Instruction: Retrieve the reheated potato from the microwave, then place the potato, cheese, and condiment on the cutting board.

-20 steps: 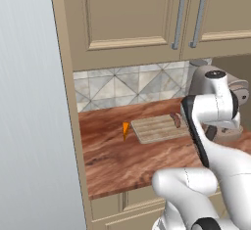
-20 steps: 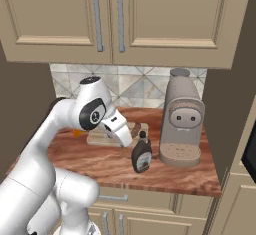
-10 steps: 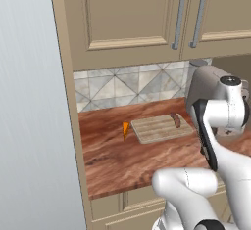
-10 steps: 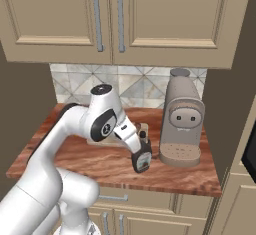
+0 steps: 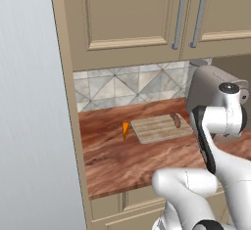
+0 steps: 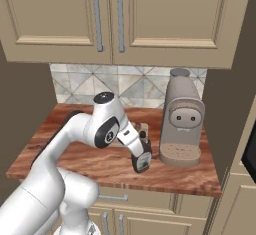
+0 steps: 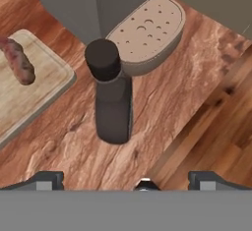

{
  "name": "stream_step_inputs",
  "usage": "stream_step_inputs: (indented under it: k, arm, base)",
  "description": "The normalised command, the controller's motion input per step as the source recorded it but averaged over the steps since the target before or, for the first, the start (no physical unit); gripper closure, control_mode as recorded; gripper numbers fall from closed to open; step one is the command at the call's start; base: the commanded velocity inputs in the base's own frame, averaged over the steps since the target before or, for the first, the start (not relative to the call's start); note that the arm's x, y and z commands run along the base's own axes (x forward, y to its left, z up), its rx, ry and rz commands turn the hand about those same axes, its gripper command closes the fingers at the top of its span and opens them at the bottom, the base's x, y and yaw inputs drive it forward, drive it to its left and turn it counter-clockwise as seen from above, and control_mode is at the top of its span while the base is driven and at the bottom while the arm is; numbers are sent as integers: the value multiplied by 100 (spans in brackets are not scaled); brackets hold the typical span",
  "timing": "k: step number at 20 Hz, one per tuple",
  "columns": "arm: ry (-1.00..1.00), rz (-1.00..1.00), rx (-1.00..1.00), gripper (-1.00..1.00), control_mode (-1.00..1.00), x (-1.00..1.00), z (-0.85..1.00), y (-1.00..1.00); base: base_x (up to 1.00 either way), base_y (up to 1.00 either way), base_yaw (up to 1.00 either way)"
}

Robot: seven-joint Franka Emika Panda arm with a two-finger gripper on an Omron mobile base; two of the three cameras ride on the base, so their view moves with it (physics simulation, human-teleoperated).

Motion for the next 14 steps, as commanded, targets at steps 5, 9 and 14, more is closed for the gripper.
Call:
stream_step_inputs:
  k: [5,9,14]
  arm:
    - [0,0,0,-100,-100,12,-13,-15]
    - [0,0,0,-100,-100,20,-20,-19]
    - [0,0,1,-100,-100,19,-21,-4]
  base:
    - [0,0,0]
    - [0,0,0]
    - [0,0,0]
